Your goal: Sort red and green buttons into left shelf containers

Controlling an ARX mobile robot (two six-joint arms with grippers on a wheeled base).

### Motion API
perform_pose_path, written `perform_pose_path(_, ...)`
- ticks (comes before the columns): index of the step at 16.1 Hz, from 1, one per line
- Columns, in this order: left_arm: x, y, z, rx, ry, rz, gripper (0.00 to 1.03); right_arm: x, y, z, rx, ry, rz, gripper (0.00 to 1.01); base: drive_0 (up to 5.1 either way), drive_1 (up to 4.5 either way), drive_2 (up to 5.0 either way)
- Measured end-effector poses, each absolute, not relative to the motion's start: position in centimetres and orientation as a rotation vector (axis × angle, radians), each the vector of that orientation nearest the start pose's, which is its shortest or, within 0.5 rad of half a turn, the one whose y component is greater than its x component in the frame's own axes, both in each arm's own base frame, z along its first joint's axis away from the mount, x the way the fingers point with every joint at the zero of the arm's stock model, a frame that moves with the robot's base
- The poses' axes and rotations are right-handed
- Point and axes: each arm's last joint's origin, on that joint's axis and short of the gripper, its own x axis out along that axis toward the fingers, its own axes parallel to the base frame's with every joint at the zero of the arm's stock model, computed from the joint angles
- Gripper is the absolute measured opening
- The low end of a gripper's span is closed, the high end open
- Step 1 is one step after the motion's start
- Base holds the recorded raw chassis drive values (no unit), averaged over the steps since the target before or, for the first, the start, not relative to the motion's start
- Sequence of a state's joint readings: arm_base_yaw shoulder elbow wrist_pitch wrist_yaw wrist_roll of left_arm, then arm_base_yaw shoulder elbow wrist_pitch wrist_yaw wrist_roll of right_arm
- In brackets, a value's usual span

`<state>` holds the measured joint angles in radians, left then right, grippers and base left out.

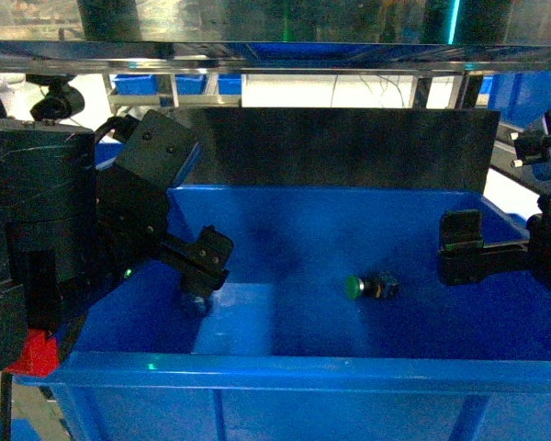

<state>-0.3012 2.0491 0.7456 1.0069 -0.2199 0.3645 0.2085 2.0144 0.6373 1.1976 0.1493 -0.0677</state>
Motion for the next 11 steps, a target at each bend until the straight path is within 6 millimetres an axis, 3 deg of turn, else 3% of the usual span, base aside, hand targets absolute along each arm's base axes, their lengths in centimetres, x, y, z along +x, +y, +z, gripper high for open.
perform_pose_path(11,34.18,-9.96,8.94,0.438,0.269,-0.133,0.98,32.78,6.49,9.59,-0.099,0.175,0.065,0.98,0.0,0.00,0.0)
